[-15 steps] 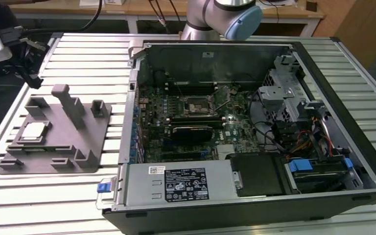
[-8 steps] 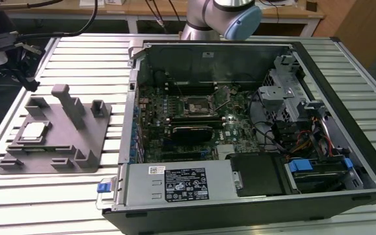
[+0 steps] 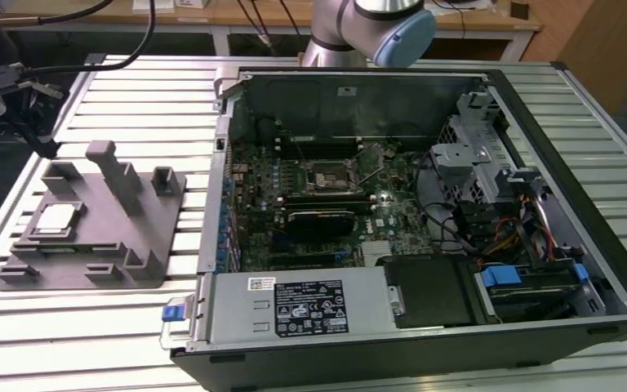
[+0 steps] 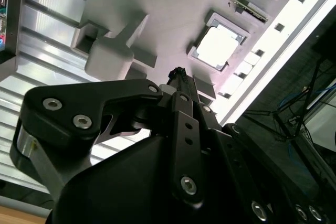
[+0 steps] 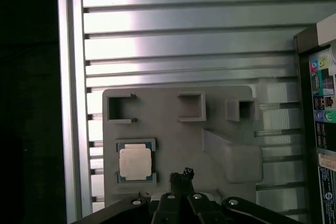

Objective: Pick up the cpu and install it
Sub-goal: 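Reach for the cpu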

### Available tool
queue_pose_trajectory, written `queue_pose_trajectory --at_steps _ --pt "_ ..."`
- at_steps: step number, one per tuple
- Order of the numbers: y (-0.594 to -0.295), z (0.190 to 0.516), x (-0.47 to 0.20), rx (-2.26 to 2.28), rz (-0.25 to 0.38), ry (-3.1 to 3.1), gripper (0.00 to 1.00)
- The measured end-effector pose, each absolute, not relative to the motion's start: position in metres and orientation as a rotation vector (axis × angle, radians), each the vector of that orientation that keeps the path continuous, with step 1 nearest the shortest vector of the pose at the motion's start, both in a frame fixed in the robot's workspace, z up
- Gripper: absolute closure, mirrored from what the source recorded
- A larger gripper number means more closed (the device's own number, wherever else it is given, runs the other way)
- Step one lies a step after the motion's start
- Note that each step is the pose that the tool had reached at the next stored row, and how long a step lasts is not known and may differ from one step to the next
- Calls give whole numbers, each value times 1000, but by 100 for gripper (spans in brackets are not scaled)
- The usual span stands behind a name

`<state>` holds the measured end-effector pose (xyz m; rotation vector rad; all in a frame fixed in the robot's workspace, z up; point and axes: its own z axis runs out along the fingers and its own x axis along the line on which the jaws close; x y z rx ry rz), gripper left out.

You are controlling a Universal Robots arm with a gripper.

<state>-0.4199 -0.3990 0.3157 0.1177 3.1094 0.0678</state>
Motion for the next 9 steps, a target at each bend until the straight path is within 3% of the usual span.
queue_pose_trajectory --at_steps 9 --pt "-399 306 -432 118 68 3109 89"
